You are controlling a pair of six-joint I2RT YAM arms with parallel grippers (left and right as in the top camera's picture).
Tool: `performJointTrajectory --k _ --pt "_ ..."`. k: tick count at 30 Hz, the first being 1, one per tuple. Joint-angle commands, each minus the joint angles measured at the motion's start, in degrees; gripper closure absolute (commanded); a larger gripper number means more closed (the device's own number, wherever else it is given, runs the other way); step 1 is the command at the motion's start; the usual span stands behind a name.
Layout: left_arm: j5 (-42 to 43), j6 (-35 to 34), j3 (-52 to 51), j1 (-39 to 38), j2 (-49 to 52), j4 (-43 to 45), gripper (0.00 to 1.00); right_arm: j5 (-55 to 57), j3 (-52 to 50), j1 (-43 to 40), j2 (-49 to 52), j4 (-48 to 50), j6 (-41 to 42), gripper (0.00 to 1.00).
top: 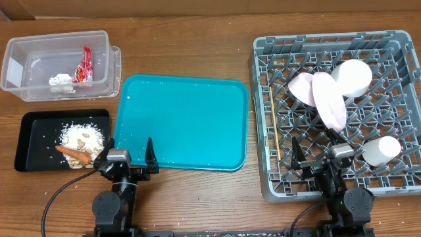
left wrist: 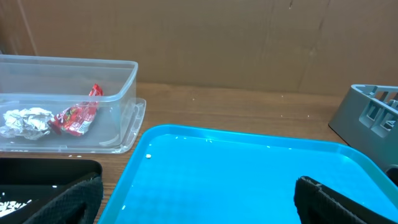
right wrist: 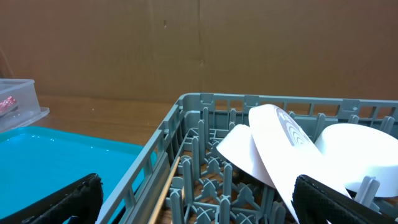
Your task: Sort waste into correct bins and load items into the dishwasher
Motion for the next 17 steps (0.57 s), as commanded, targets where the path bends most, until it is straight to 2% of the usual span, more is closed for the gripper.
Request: performJointTrajectory --k 1,17 --pt "1.0 1.3 -0.3 -0.4 -0.5 0.1 0.00 -0.3 -0.6 0.0 -0.7 0.3 -0.2 0.00" --pt "1.0 1.3 -0.3 -0.4 -0.5 0.0 0.00 -0.3 -0.6 0.0 -0.7 0.3 -0.2 0.00"
